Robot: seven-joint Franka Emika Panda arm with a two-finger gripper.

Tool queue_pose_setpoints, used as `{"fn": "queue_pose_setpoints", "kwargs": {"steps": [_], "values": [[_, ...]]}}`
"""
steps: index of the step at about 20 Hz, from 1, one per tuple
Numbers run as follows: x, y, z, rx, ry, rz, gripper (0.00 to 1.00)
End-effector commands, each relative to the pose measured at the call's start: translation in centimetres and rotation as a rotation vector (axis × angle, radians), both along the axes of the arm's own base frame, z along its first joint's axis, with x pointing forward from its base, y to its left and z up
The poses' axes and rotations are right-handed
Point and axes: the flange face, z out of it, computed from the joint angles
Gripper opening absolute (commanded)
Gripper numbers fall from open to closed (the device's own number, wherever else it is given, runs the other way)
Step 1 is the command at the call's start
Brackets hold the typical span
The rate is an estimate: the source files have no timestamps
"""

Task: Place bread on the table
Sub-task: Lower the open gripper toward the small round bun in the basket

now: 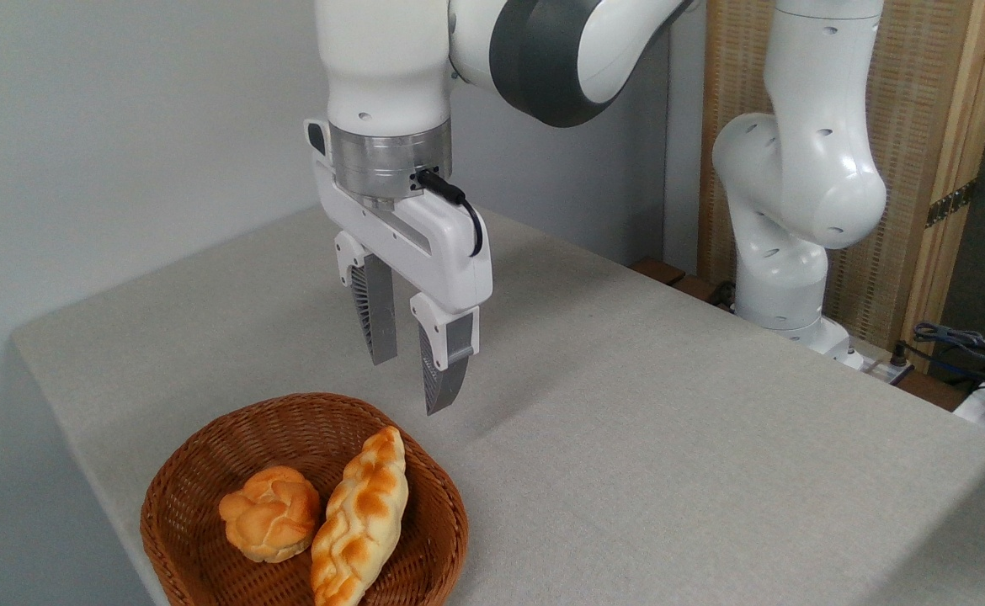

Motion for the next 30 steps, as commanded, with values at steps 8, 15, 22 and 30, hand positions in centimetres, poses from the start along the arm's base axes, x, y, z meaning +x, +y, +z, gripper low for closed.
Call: {"fn": "queue_pose_setpoints", "kwargs": {"steps": [8,15,22,30], "values": [[0.8,-0.1,0.6,0.010,-0.049,0.013,1.00],[3.8,-0.5,0.5,0.026,-0.241,0.028,1.00],[6.4,-1.5,-2.3,0.055,-0.324,0.031,1.00],[8.3,-4.5,-7.0,0.044,-0.328,0.020,1.00]]}}
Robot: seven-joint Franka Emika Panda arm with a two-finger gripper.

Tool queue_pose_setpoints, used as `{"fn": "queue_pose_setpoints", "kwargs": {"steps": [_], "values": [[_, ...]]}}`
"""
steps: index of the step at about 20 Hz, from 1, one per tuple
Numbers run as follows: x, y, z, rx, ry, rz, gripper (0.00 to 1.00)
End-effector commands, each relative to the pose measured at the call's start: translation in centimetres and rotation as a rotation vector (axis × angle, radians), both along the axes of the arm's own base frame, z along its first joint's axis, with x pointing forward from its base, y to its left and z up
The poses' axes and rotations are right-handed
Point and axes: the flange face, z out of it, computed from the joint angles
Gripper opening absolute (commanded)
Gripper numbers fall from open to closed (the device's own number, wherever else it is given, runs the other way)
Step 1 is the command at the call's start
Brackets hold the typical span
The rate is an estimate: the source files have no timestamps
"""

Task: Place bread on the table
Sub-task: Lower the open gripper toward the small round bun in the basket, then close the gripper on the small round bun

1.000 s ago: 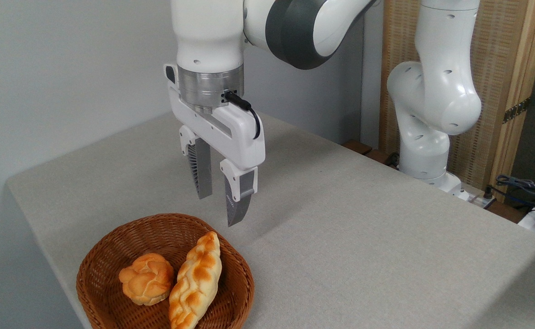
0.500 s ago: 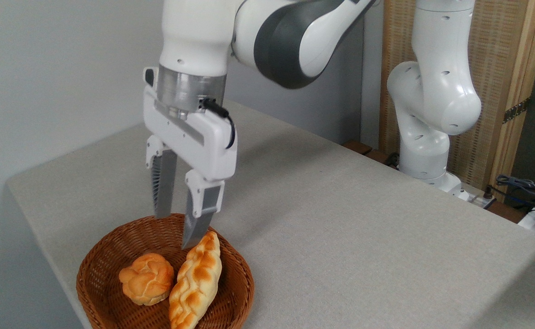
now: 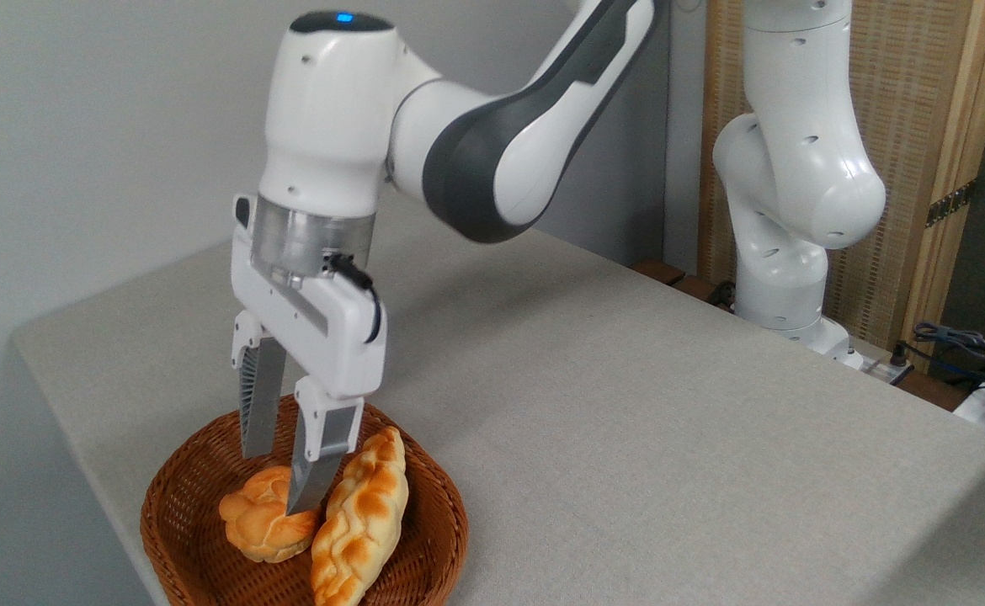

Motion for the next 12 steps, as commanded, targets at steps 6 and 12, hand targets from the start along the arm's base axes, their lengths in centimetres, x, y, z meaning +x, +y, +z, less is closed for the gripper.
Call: {"fn": "queue_pose_setpoints", "kwargs": {"steps": [6,12], "values": [[1.3,-3.3,-4.0,0.004,0.020,-0.028,1.00],[1.9,-4.0,-5.8,0.026,0.004,-0.041,1.00]]}}
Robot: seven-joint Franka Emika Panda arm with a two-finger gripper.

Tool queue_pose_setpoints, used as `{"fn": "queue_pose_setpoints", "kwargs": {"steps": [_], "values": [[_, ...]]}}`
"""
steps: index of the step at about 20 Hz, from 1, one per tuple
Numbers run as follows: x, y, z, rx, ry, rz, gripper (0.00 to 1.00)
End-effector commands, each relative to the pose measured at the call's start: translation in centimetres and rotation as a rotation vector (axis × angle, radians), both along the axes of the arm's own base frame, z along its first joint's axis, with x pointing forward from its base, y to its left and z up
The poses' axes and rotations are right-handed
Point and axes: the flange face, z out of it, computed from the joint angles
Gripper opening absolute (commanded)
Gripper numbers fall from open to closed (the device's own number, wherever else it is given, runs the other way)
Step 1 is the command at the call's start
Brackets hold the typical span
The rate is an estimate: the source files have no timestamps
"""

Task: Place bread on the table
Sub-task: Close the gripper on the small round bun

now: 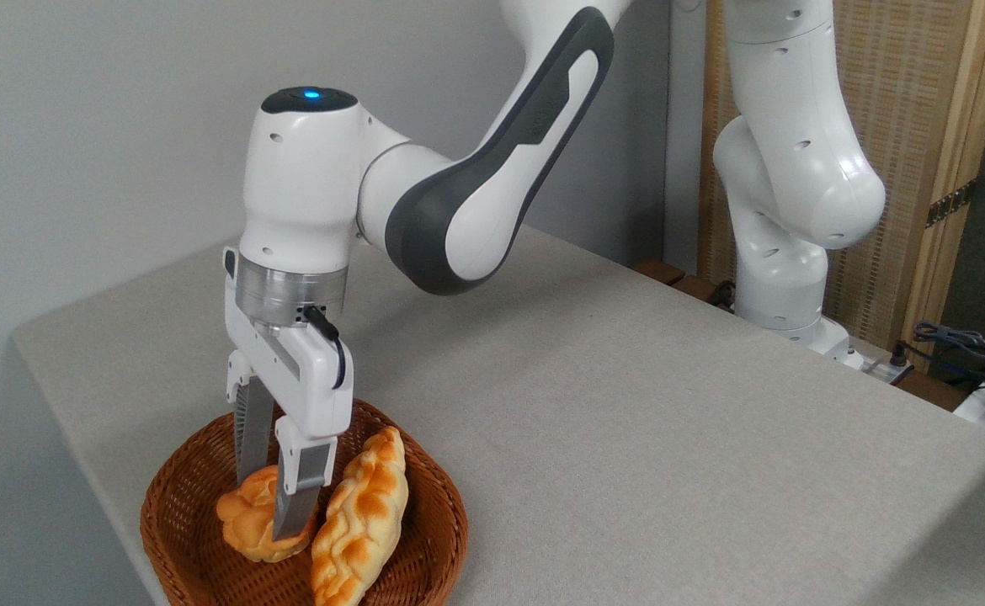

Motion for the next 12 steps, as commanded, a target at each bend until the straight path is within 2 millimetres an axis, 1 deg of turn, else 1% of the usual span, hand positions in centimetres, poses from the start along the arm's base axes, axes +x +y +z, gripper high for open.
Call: {"fn": "queue_pose_setpoints", "kwargs": {"steps": [1,2,3,4,5,6,7,12], "values": [[0.58,-0.22,-0.40,0.001,-0.016,0.004,1.00],[0.58,-0.22,-0.40,0.004,-0.016,0.001,0.98],[0.58,-0.32,-0.50,0.008,-0.015,-0.009,0.84],[0.58,-0.32,-0.50,0.010,-0.015,-0.013,0.76],[0.57,-0.32,-0.41,0.015,-0.017,-0.022,0.58],[0.57,-0.32,-0.41,0.020,-0.018,-0.028,0.47],[0.58,-0.23,-0.41,0.020,-0.018,-0.026,0.45],[0.57,-0.22,-0.31,0.018,-0.019,-0.025,0.46]]}}
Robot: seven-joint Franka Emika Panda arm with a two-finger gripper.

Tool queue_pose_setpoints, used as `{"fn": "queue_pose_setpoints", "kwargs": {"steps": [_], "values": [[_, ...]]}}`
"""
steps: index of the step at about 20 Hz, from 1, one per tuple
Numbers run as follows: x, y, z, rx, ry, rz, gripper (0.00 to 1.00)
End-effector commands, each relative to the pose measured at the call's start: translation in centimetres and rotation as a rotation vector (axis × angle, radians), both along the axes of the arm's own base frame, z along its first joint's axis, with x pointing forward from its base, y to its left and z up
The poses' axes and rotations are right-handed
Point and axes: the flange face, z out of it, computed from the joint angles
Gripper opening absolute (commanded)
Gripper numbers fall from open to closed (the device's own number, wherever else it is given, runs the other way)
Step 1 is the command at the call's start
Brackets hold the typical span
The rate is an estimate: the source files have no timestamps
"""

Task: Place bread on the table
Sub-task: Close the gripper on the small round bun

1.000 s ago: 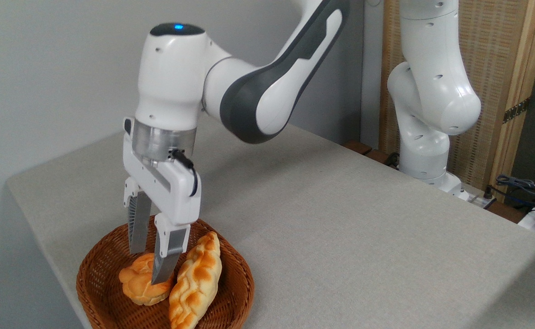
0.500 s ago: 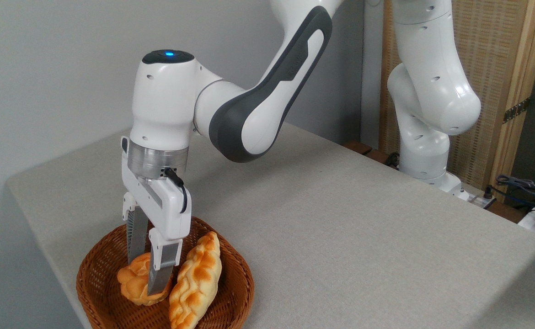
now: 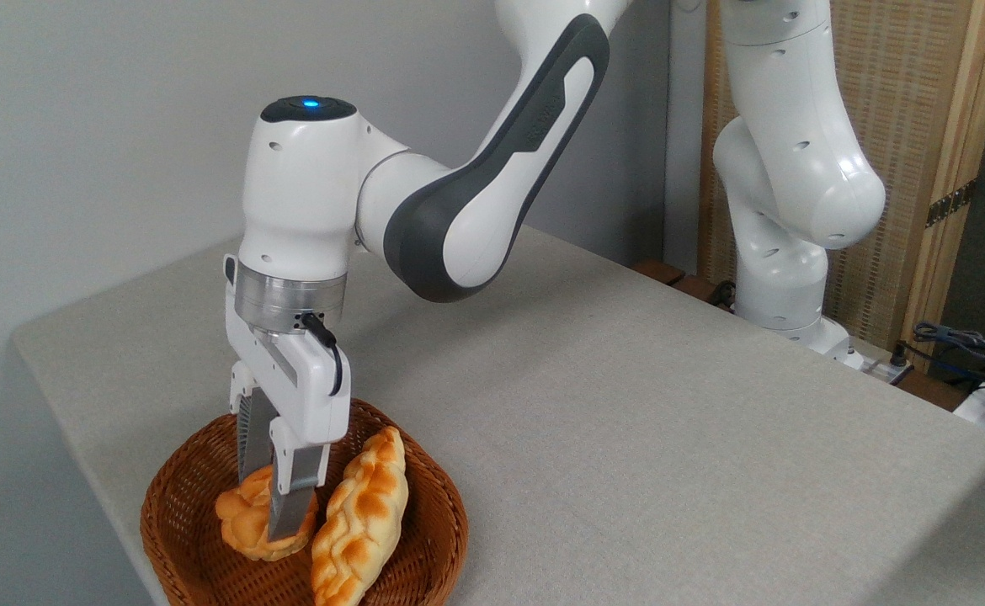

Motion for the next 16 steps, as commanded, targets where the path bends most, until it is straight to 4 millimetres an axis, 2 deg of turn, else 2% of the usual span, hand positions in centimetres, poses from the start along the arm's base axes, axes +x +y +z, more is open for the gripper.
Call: {"fn": "queue_pose_setpoints", "kwargs": {"steps": [1,6,11,13,16], "values": [[0.4,-0.2,0.2,0.007,-0.018,-0.013,0.46],[0.3,0.2,1.0,-0.012,-0.025,0.009,0.46],[-0.3,0.4,4.2,-0.048,-0.061,0.037,0.46],[-1.0,0.6,6.1,-0.067,-0.057,0.049,0.46],[-2.1,0.8,7.8,-0.085,-0.025,0.054,0.46]]}}
